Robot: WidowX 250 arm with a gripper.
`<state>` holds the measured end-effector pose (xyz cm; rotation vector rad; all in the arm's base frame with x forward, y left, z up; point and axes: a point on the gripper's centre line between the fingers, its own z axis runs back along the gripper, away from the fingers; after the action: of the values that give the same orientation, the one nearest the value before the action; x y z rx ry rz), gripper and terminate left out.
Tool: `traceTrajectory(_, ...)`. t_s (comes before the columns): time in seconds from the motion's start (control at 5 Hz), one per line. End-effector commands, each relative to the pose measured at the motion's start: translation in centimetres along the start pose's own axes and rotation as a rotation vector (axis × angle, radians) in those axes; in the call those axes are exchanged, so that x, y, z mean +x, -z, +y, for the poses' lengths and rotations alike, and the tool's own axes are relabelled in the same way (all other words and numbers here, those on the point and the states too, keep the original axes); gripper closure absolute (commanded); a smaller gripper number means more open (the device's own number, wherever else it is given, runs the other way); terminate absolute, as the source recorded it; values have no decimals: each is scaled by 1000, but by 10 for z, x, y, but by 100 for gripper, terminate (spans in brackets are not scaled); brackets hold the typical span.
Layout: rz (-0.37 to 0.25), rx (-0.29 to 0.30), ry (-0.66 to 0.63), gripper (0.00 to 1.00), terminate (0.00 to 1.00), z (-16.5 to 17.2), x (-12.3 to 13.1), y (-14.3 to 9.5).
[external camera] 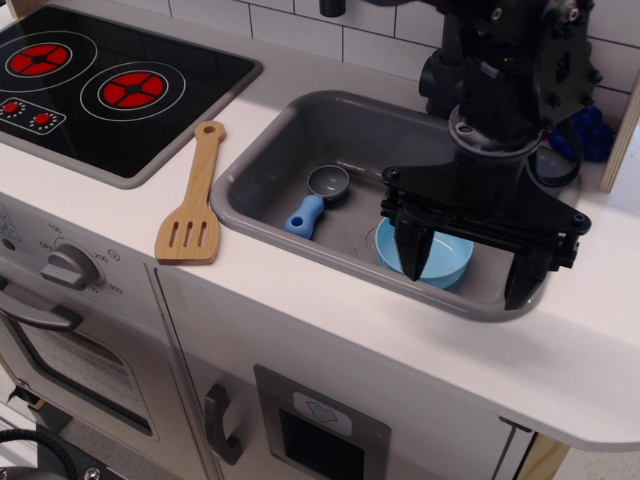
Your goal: Put spoon in bowl sink
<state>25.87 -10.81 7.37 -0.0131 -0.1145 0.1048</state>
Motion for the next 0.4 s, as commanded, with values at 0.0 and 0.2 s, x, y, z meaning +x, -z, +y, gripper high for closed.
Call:
traceTrajectory(0.0,0,0,0,0,0,0,0,0)
traceTrajectory(0.2,-46,-19,-53,0,0,27,22,1)
